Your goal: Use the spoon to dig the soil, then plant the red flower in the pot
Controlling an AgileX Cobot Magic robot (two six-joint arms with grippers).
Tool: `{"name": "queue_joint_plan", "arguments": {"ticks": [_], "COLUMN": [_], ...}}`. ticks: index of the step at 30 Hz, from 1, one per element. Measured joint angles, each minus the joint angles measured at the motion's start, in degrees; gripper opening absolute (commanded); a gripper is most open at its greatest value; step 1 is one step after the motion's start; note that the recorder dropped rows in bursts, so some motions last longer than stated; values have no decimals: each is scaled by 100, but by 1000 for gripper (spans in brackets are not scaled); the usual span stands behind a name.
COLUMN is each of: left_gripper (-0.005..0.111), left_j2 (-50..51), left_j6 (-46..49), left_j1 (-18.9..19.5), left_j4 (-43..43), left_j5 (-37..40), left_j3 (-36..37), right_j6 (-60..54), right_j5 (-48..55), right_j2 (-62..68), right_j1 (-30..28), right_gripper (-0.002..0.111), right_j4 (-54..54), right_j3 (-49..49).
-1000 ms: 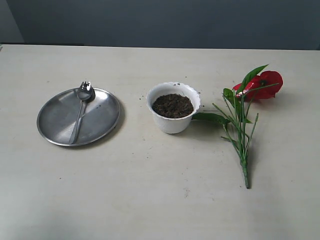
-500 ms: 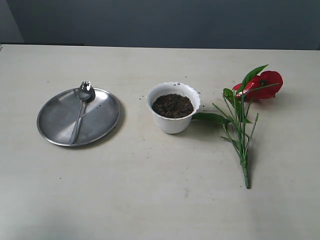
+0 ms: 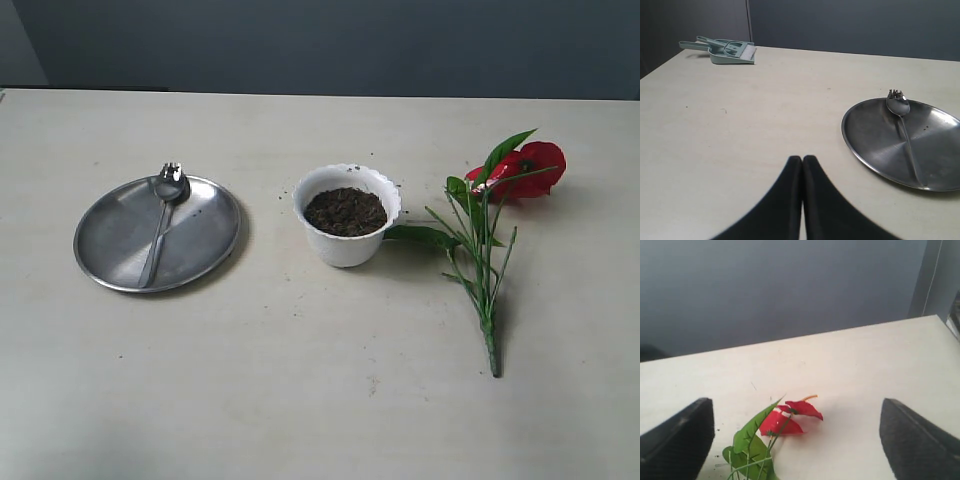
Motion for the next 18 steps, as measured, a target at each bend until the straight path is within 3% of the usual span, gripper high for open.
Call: {"name": "queue_joint_plan", "arguments": {"ticks": [10, 18], "left_gripper": [0, 0], "left_j2": [0, 0], "left_j6": [0, 0], "left_j1": [0, 0], "left_j4": [0, 0], "left_j5": [0, 0], "left_j3": [0, 0], "right_j6": [0, 0], "right_j5": [-853, -635], "right_j2": [346, 346], "right_j1": [0, 0], "right_gripper": [84, 84], "right_j4": [405, 557], "right_j3": [-24, -44]}}
